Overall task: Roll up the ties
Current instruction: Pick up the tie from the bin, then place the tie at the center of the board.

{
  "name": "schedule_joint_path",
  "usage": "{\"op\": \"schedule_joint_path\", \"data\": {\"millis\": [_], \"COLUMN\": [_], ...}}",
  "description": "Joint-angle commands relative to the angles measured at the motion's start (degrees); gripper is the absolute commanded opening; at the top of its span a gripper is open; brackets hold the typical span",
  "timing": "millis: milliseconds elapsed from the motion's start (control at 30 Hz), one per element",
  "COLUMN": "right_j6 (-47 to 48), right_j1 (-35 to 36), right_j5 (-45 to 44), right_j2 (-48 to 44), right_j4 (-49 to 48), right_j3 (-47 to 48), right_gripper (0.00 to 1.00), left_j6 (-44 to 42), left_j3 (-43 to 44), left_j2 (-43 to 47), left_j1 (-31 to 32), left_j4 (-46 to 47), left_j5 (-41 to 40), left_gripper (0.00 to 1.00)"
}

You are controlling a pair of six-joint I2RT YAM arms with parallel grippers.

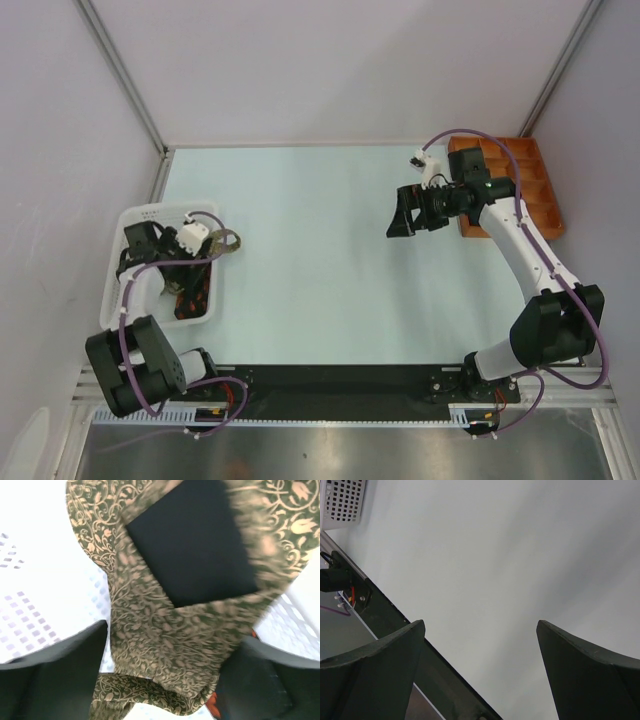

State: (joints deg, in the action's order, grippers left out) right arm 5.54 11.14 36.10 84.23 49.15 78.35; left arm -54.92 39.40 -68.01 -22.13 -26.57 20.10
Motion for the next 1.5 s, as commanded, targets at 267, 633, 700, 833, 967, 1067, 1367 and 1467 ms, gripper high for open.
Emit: {"op": "schedule_joint_path", "data": {"millis": [267,633,700,833,967,1067,1367,1467], "right_j6": [-0.88,-1.94,-2.11,-2.46,-2.82,-2.90,-2.38,-1.59], "right_j1": [-1.38,-2.17,-2.35,-2.70,-3.75,-4.54,-7.62,-8.59], "right_j5": [2.31,3.72,3.98,4.86,5.91,6.88,8.46,8.55], "right_j2": [-1.35,-1.08,-0.91,-0.29,0.06,-0.20,-2.05,-2.57], "right_j4": [-0.63,-1.86,-2.12,-2.12,-2.12,-2.12,-2.21,-1.16], "right_j3": [0.05,0.49,0.67,1.54,2.69,3.39,2.43,2.16], "right_gripper": [1.00,1.00,1.00,1.00,1.00,1.00,1.00,1.00], "left_j6": [5.26,13.86,18.25,27.82,39.50,46.10,63.16,66.42], "left_j3": [14.29,32.81,35.82,47.04,58.75,67.11,71.98,61.09], "left_j2": [-5.64,0.33,2.17,3.76,1.39,-1.86,-7.58,-5.13], "left_j1": [-0.89,-1.35,0.93,7.00,15.61,24.13,43.39,44.37], "left_j4": [-7.60,-15.96,-15.89,-14.04,-12.28,-11.40,-2.10,5.98], "left_j5": [9.61,16.46,17.69,18.66,17.96,17.17,22.07,23.32], "left_gripper": [0.00,0.00,0.00,0.00,0.00,0.00,0.00,0.00]}}
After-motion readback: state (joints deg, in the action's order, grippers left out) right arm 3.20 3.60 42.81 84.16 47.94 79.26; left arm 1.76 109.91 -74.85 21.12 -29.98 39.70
